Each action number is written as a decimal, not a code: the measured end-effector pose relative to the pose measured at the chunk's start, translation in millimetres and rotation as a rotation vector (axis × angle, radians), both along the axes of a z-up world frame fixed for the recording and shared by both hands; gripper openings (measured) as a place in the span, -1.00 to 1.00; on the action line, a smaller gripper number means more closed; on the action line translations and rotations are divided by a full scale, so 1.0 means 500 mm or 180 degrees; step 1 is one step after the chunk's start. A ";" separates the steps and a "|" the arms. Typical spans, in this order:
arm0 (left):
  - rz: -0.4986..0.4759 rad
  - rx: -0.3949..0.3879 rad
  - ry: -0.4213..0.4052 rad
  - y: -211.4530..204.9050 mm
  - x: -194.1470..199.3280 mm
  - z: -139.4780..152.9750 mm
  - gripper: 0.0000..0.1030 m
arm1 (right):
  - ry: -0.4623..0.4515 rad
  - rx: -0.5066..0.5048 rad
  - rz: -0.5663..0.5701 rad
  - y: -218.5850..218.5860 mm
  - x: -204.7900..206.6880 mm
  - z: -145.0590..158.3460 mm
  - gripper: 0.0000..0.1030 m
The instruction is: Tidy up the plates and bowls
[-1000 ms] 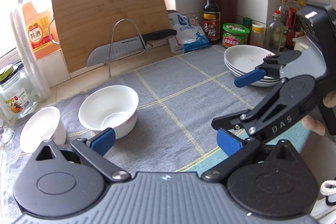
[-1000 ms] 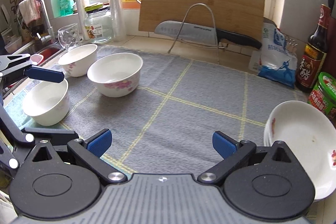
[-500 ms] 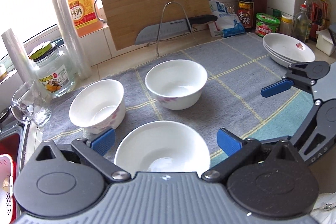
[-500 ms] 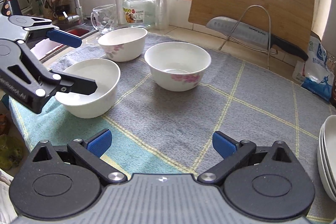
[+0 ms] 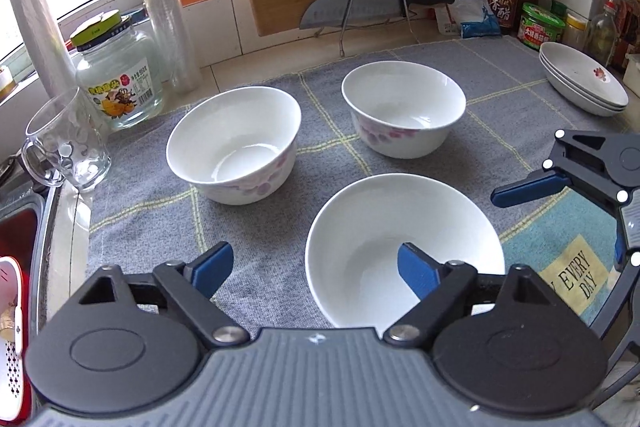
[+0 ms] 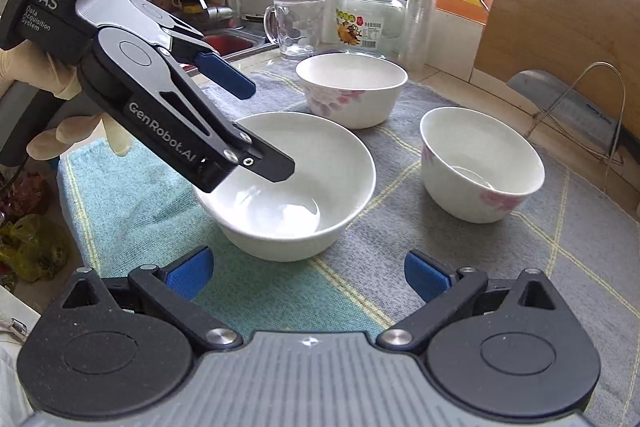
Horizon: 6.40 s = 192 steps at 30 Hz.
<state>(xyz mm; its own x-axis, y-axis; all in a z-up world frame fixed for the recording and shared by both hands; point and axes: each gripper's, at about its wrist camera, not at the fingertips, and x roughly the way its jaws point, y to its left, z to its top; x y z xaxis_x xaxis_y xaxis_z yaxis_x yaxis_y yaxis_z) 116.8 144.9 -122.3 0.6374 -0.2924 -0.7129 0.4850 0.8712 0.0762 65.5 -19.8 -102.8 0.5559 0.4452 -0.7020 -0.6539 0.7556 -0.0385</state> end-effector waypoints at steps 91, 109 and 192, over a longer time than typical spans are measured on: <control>-0.1253 -0.0160 0.0208 -0.345 0.002 -0.013 -0.10 | 0.0138 -0.0277 -0.0673 -0.253 -0.040 0.038 0.50; -0.1043 -0.0344 0.0001 -0.304 -0.019 0.017 0.82 | 0.0085 -0.0136 -0.0715 -0.272 -0.043 0.055 0.99; -0.0086 -0.0345 -0.0427 -0.207 0.105 -0.056 0.73 | 0.0814 0.0024 0.0148 -0.125 0.398 0.043 0.49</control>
